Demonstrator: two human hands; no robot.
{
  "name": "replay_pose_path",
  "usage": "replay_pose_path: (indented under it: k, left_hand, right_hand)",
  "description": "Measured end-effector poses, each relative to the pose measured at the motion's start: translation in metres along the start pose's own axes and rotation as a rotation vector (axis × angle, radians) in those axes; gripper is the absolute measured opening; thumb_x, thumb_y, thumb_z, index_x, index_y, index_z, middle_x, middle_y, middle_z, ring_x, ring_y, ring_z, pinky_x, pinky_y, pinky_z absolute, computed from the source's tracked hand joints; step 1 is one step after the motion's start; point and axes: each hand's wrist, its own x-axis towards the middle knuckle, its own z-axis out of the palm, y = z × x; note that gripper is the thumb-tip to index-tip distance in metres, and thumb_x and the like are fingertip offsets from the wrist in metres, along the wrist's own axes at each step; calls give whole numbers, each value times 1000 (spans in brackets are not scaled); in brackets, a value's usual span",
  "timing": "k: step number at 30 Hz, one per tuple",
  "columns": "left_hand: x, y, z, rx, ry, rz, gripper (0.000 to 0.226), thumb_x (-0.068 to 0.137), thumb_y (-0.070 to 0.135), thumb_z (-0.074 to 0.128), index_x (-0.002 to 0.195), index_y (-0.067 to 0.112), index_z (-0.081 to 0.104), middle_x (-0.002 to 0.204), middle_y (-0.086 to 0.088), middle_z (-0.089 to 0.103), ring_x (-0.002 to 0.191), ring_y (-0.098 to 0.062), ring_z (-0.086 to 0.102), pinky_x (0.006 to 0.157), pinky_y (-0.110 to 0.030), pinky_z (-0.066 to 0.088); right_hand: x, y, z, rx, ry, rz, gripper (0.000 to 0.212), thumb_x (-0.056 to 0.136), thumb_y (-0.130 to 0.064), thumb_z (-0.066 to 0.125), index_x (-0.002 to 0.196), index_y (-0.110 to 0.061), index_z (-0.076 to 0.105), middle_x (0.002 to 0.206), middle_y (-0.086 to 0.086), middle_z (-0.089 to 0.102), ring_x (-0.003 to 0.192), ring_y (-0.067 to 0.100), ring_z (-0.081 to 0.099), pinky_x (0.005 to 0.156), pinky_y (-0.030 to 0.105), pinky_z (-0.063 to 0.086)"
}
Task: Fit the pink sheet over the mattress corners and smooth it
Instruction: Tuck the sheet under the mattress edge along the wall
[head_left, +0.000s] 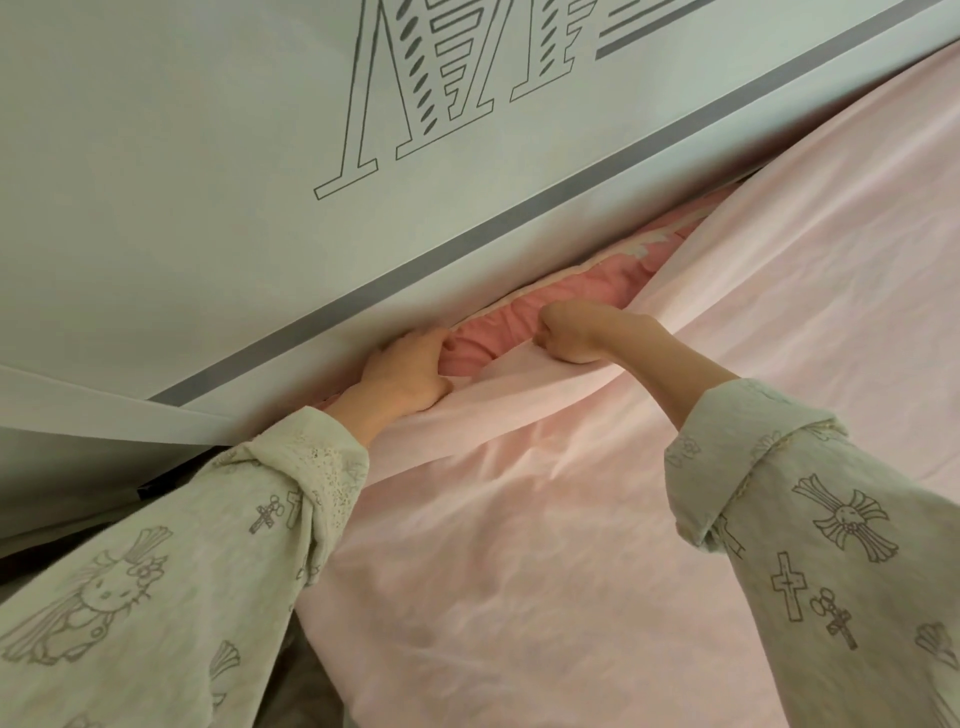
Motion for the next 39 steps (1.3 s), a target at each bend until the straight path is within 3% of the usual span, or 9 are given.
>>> replay_pose_path:
  k: [3, 5, 8, 12, 16, 20, 25, 31, 39]
  left_hand:
    - [-13, 16, 7, -82, 339, 248, 18, 88, 19, 52, 105, 13, 57, 106, -7, 60, 99, -28, 57, 84, -39, 46]
    - [-23, 32, 9, -134, 263, 347, 26, 89, 34, 51, 109, 18, 54, 100, -1, 62, 88, -22, 57, 76, -33, 45]
    - [-28, 48, 13, 181, -19, 418, 47, 84, 51, 51, 120, 23, 45, 102, -5, 67, 91, -29, 61, 71, -35, 43]
    - [-20, 47, 18, 335, 120, 439, 41, 90, 35, 41, 123, 10, 45, 102, -16, 66, 94, -37, 60, 77, -40, 48]
    - [-14, 33, 16, 267, 191, 496, 62, 74, 45, 16, 114, 8, 44, 97, -21, 66, 90, -39, 61, 77, -45, 50]
    - [-16, 29, 15, 197, 171, 501, 45, 75, 47, 17, 99, 15, 37, 90, -21, 64, 85, -38, 59, 75, -45, 50]
    - [-14, 22, 1, -15, 107, 277, 33, 93, 36, 38, 113, 10, 44, 105, -23, 63, 97, -41, 58, 77, -42, 46]
    - [-5, 16, -3, -45, 92, 167, 26, 95, 36, 40, 105, 13, 46, 99, -20, 64, 98, -40, 59, 81, -46, 46]
    - [-7, 17, -5, -44, 101, 259, 22, 96, 34, 41, 103, 13, 43, 86, -13, 61, 90, -40, 59, 72, -42, 44]
  right_hand:
    - [1, 1, 0, 6, -4, 7, 38, 100, -23, 35, 128, -2, 50, 135, 16, 53, 122, 33, 49, 94, 35, 41]
    - [3, 0, 1, 15, -14, 12, 37, 99, -22, 36, 128, -3, 50, 135, 16, 52, 123, 33, 49, 95, 35, 40]
    - [3, -2, -1, 26, -7, 0, 35, 98, -22, 37, 123, -3, 53, 128, 16, 57, 117, 33, 52, 91, 35, 42]
    - [3, -5, -4, 22, 168, -50, 24, 92, -24, 46, 109, -12, 58, 119, 13, 62, 111, 33, 55, 84, 35, 41]
    - [5, 6, -14, -118, 278, -39, 24, 86, -28, 51, 105, -21, 63, 119, 6, 62, 120, 29, 46, 97, 43, 32]
    - [11, 29, -26, -257, 325, 85, 27, 87, -17, 49, 108, -14, 64, 121, 8, 57, 122, 29, 40, 96, 42, 31]
    - [3, 23, -22, -65, 763, -25, 32, 95, -27, 41, 114, -8, 58, 120, 17, 51, 111, 36, 47, 82, 44, 38]
    - [2, 30, -15, -133, 247, -162, 62, 78, -72, 44, 112, -22, 53, 116, 0, 60, 114, 24, 48, 98, 41, 31]
    - [18, 72, -36, -202, 122, -17, 70, 66, -63, 67, 124, -26, 55, 119, 1, 64, 117, 27, 53, 100, 39, 33]
